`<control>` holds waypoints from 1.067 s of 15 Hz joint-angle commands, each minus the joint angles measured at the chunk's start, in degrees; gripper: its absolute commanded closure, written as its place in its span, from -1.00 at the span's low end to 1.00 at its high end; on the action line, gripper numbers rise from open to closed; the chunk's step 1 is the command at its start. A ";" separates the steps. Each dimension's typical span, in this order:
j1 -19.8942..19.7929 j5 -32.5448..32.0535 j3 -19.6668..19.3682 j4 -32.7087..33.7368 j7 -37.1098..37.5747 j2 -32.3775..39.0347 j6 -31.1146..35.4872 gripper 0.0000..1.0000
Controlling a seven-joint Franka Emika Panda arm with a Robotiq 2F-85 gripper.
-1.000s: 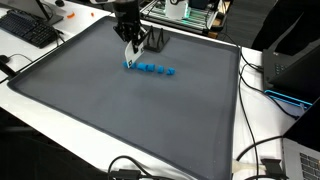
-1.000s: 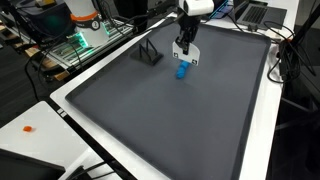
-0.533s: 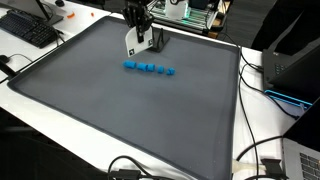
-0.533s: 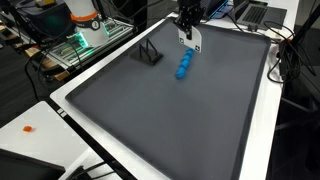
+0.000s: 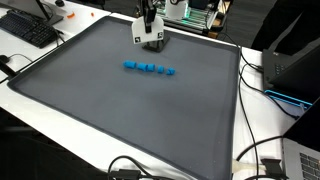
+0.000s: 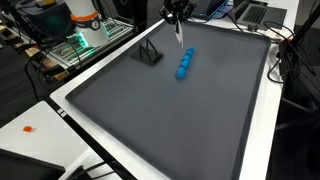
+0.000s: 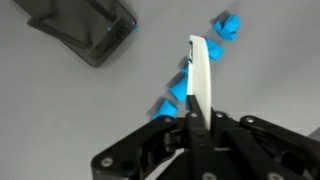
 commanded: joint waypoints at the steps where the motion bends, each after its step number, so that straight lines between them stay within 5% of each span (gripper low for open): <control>1: -0.89 3.18 0.84 -5.77 8.58 -4.42 -0.59 0.98; 12: -2.08 9.04 0.87 -15.72 17.37 -7.82 5.16 0.98; 16: -2.97 6.59 1.76 -17.82 22.11 -6.51 9.28 0.98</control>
